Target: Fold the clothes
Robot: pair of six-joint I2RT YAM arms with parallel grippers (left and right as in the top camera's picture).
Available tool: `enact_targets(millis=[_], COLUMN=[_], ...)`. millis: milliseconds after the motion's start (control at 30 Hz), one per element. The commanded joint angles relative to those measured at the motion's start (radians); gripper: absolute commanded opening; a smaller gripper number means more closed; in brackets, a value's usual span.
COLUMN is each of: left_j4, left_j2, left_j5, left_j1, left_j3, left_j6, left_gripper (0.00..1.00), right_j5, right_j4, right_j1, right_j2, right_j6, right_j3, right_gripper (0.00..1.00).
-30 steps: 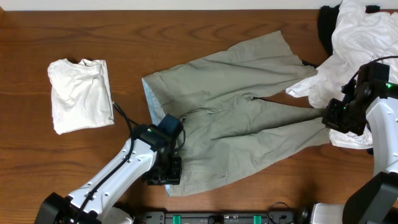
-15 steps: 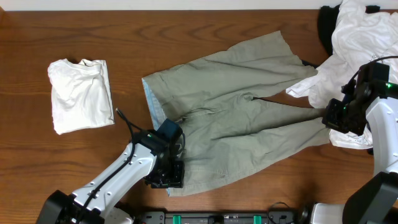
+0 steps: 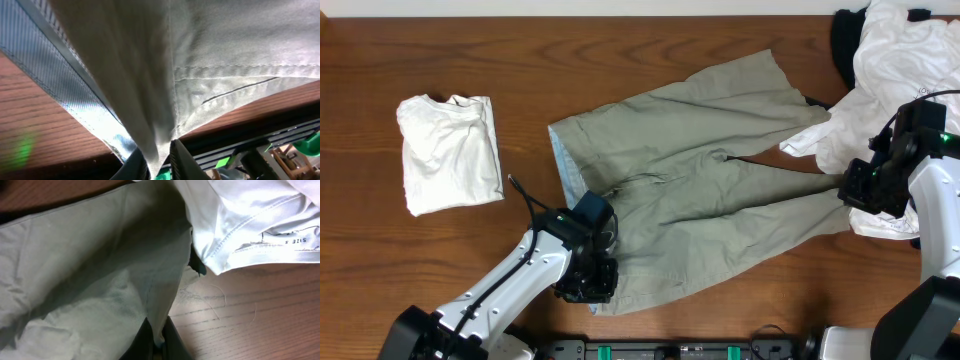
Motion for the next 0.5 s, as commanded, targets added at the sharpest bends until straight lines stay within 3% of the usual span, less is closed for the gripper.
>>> enact_targets(millis=[0,333,467], left_j4=[-0.003,0.021,0.034], left_j2=[-0.001,-0.001,-0.002], left_j5=[0.014,0.026,0.041], left_j1=[-0.003,-0.003,-0.003], left_j3=[-0.007,-0.085,-0.085], left_j6=[0.001,-0.037,-0.036], left_gripper=[0.27,0.27,0.15], right_j5=[0.007,0.007,0.007], right_j4=[-0.001,0.003,0.003], right_j1=[-0.001,-0.001,-0.001], right_j2=[-0.012,-0.012,-0.012], right_j6=[-0.015,-0.015,-0.015], right_j3=[0.013,0.013,0.013], right_gripper=[0.02,0.02,0.02])
